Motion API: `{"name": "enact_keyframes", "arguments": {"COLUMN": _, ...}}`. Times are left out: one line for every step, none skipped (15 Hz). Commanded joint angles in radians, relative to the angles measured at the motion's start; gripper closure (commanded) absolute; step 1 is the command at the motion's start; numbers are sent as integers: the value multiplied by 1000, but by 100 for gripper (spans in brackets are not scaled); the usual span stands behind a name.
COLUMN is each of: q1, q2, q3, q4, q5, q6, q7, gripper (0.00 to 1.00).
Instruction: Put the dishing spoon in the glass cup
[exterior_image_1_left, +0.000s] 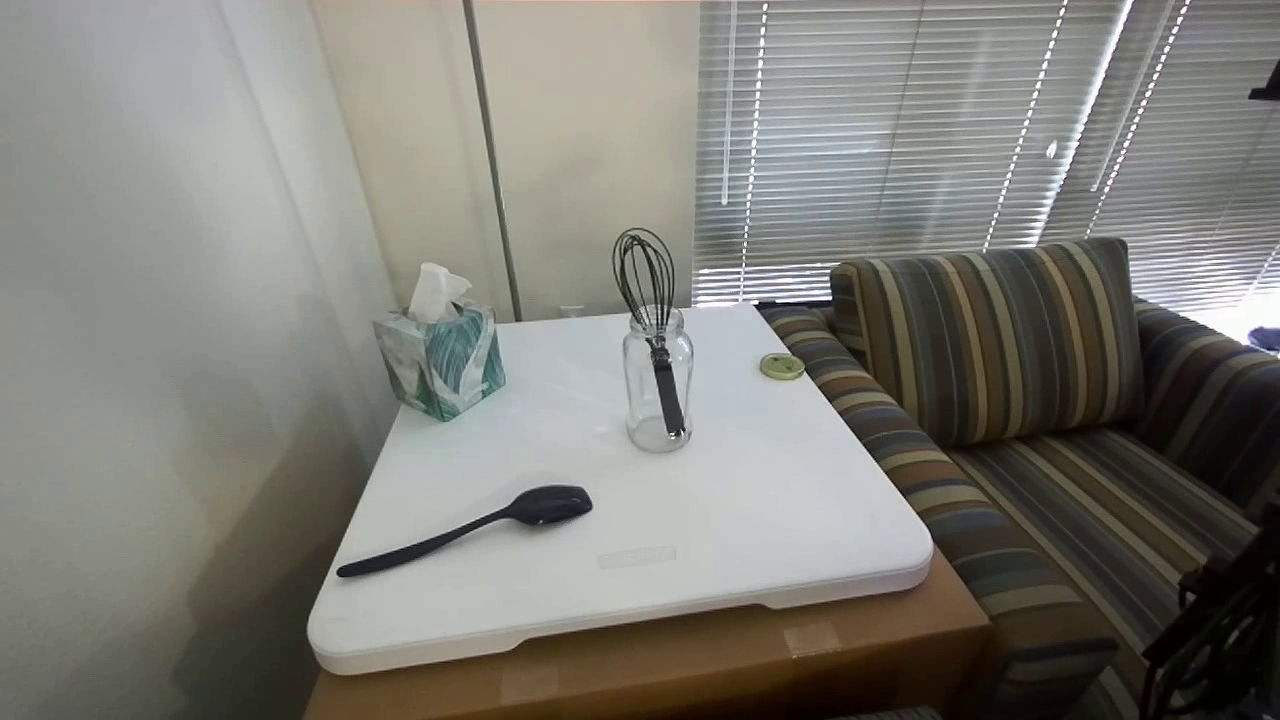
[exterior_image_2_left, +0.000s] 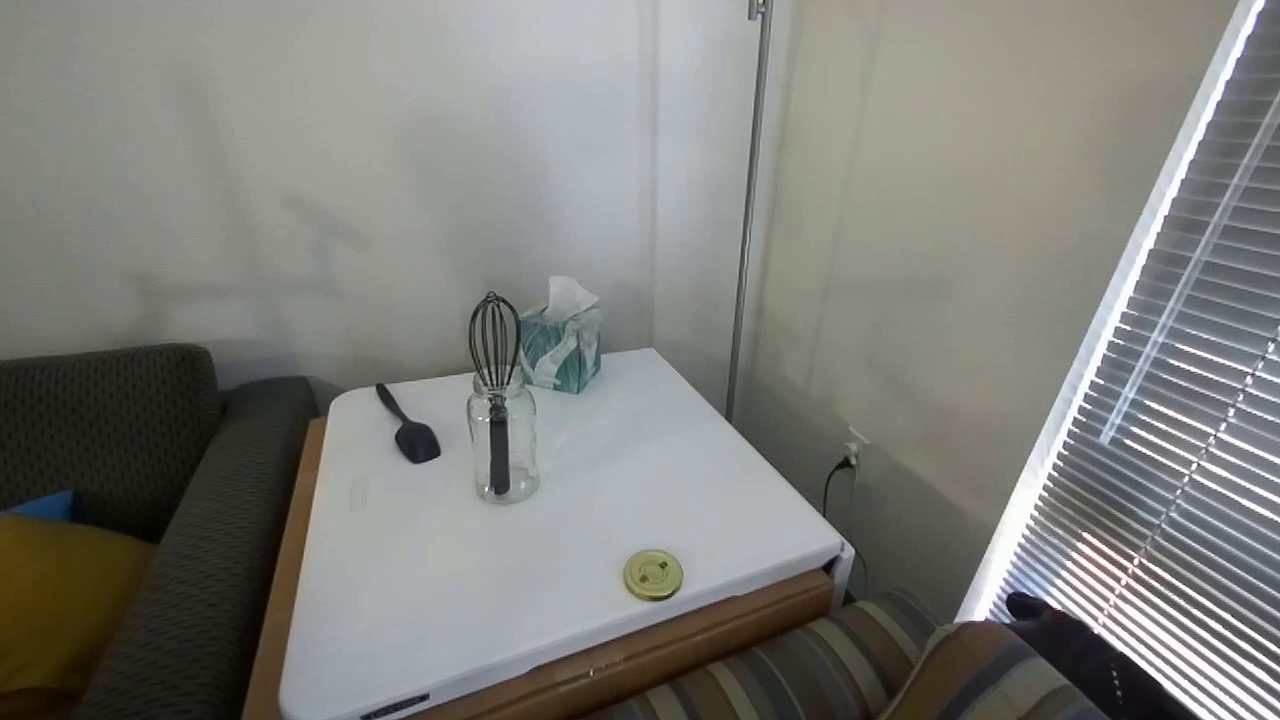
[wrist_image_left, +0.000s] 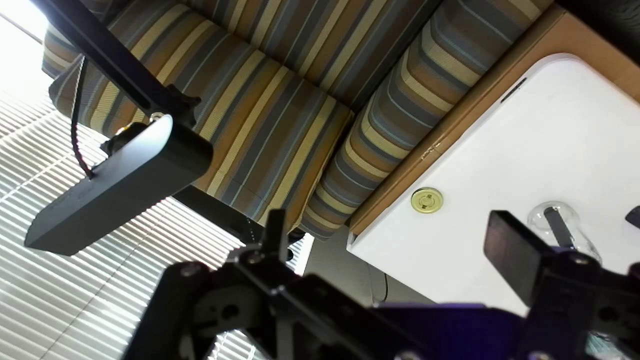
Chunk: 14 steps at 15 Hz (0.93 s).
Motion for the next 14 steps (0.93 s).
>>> {"name": "enact_keyframes", "arguments": {"q1": 71, "q2": -5, "q3": 3, "q4": 17, "q5": 34, "q6": 29, "q7": -39, "gripper": 0}}
{"name": "enact_keyframes", "arguments": {"q1": 57, "q2": 0, "q3": 12, "q4": 29, "q5": 13, "q6": 19, "q7": -34, "gripper": 0}}
{"name": "enact_keyframes", "arguments": {"q1": 7, "q2": -1, "q3": -4, "q4": 2, "q5": -4, "q6": -3, "q7": 5, "gripper": 0}}
{"name": "enact_keyframes", "arguments": {"q1": 7, "q2": -1, "q3": -4, "q4": 2, "q5": -4, "q6": -3, "q7": 5, "gripper": 0}}
{"name": "enact_keyframes", "arguments": {"q1": 7, "q2": -1, "q3": -4, "q4": 2, "q5": -4, "q6": -3, "q7": 5, "gripper": 0}}
{"name": "enact_keyframes", "arguments": {"q1": 7, "q2": -1, "q3": -4, "q4": 2, "q5": -4, "q6": -3, "q7": 5, "gripper": 0}}
{"name": "enact_keyframes", "arguments": {"q1": 7, "q2": -1, "q3": -4, "q4": 2, "q5": -4, "q6": -3, "q7": 5, "gripper": 0}}
{"name": "enact_keyframes", "arguments": {"q1": 7, "q2": -1, "q3": -4, "q4": 2, "q5": -4, "q6": -3, "q7": 5, "gripper": 0}}
{"name": "enact_keyframes", "arguments": {"q1": 17, "q2": -2, "q3": 0, "q4": 5, "q5": -1, "q6": 4, "q7": -8, "gripper": 0}}
{"name": "enact_keyframes", "arguments": {"q1": 27, "q2": 14, "q3": 1, "q4": 11, "q5": -2, "q6": 11, "q7": 0, "gripper": 0}}
{"name": "enact_keyframes", "arguments": {"q1": 42, "q2": 40, "q3": -10, "q4": 10, "q5": 4, "q6": 30, "q7": -5, "gripper": 0}}
{"name": "enact_keyframes", "arguments": {"q1": 55, "q2": 55, "q3": -14, "q4": 8, "q5": 11, "q6": 45, "q7": -10, "gripper": 0}}
{"name": "enact_keyframes", "arguments": {"q1": 67, "q2": 72, "q3": -19, "q4": 10, "q5": 17, "q6": 56, "q7": -16, "gripper": 0}}
{"name": "enact_keyframes", "arguments": {"q1": 85, "q2": 97, "q3": -22, "q4": 11, "q5": 25, "q6": 71, "q7": -26, "gripper": 0}}
